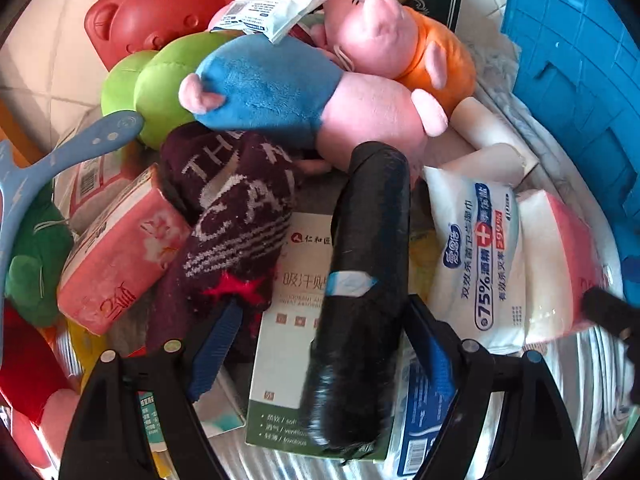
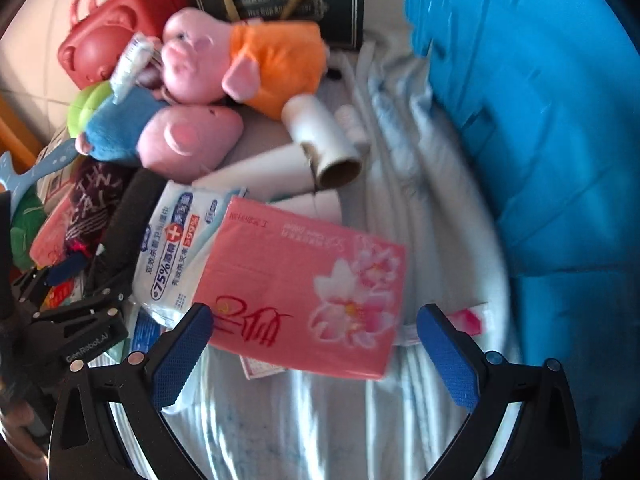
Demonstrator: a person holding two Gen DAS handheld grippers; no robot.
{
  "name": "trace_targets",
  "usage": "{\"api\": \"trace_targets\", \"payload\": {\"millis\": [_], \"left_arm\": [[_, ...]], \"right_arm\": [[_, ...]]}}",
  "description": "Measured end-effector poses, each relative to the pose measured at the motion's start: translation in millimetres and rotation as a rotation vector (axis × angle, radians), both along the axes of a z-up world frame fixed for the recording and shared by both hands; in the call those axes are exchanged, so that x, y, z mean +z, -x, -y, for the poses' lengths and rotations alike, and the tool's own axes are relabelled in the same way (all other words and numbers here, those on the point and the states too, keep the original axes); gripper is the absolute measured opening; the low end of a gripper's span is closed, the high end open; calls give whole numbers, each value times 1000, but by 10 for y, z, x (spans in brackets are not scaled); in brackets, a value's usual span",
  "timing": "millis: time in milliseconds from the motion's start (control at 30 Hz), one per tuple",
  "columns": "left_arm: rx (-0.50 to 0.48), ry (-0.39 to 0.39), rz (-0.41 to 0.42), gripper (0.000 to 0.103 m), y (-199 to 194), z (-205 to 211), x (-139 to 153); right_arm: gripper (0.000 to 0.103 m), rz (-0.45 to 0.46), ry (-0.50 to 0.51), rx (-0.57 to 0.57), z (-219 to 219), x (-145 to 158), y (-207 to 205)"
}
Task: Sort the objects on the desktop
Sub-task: 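Grasp the black rolled bag with the left tool while the right tool grasps the white wet-wipe pack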
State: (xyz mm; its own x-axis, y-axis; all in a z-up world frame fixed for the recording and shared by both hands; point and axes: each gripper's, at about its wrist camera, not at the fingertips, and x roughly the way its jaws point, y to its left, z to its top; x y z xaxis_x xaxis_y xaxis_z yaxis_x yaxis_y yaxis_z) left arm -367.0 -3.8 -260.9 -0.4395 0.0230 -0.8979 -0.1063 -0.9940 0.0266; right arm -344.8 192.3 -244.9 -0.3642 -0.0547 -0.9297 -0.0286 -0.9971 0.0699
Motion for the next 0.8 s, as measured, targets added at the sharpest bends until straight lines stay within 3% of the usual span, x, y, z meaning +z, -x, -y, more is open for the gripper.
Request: {"api": "trace_targets", "payload": {"millis": [33,67,100,133,233,333,500,567,600,633,700,800], "left_arm": [[-3,-7,2,70,8,1,13],[-6,-32,4,49,9,15,41],[-5,-51,19,40,12,33,62],[8,-46,23,38,8,50,84],[31,-66,41,37,-86,166,117],[56,-58,40,37,-216,290,134],[64,-53,-20,37,-354,377,293],[67,-45,-45,37,-303,402,328],[68,-37,-51,37,-265,414,325],[71,-37,-46,37,-226,429,308],[70,-62,-19,37,-162,472,251],[67,-53,20,37,-92,424,99]], "right_arm": [[103,11,23,0,-1,-40,22],[103,17,45,3,-1,-61,37],[103,18,57,6,1,-69,49],[103,16,55,9,9,-75,65],[103,5,51,6,-1,-20,68],[103,-45,19,72,114,125,27],[98,-89,130,164,453,276,25],[80,-77,141,189,643,249,86],[61,-62,148,193,732,207,141],[55,-43,150,190,803,144,205],[58,3,141,179,885,24,289],[81,37,126,178,980,-129,343]]}}
